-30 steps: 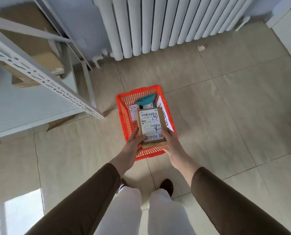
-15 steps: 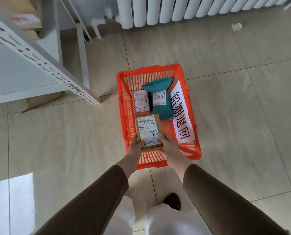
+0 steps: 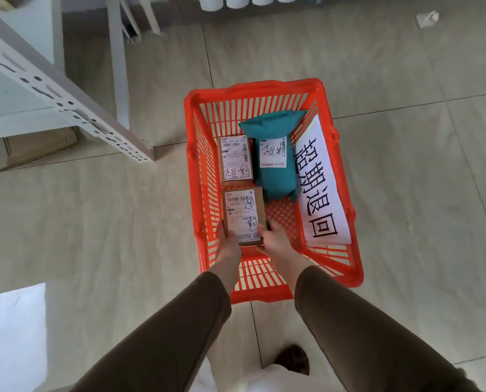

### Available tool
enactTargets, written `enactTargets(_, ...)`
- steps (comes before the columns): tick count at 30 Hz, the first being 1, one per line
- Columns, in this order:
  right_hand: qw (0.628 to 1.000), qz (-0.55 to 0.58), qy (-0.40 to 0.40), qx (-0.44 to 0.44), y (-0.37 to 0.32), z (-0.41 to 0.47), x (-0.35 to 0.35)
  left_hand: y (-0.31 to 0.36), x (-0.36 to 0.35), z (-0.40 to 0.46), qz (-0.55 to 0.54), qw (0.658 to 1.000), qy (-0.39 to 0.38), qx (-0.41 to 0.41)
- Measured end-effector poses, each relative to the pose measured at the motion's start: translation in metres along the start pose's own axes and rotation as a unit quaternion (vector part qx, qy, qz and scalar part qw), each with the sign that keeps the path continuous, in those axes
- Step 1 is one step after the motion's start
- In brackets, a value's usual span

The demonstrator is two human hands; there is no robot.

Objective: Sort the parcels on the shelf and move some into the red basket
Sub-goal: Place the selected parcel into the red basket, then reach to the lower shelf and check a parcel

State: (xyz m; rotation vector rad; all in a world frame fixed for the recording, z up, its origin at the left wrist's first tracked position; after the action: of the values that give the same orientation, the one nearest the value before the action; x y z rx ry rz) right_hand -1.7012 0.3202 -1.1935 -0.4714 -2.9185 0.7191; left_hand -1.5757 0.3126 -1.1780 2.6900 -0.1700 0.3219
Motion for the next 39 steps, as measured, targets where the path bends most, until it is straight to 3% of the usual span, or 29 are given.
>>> enactTargets(5, 1.0, -0.024, 0.008, 0.004, 0.007, 0.012, -0.003, -0.007, -0.004, 0.008, 0.019, 1.0, 0.005, -0.008)
enactTargets(12, 0.997, -0.066, 0.014, 0.021, 0.009, 0.019, -0.005, -0.013, -0.005, 0.013, 0.097, 0.993, 0.068, -0.01)
enactTargets(21, 0.993, -0.12, -0.003, -0.003, 0.007, -0.007, -0.009, -0.004, 0.004, -0.022, 0.059, 0.998, 0.023, -0.029)
enactTargets(29, 0.993, -0.112, -0.002, 0.047, -0.073, -0.172, -0.009, 0.027, 0.054, -0.126, -0.019, 0.999, -0.021, -0.03)
enactTargets(33, 0.991, -0.125, -0.005, 0.045, -0.123, -0.27, -0.022, 0.086, 0.11, -0.245, -0.022, 0.998, -0.031, -0.059)
enactTargets(39, 0.978, -0.154, -0.028, 0.136, -0.216, -0.437, -0.071, 0.169, 0.22, -0.39, -0.05, 0.989, -0.005, -0.142)
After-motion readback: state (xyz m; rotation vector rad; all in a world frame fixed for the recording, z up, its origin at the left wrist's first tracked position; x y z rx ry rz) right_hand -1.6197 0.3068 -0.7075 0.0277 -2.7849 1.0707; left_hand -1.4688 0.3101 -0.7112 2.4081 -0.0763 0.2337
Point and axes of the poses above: each hand's wrist, its own z-axis towards the middle knuckle, its own x-axis out of the back of the hand, y = z × x, the point moved 5 cm from there along z, towards the middle knuckle, and after that the axes turned 4 degrees about z, right-handed, at the moved point
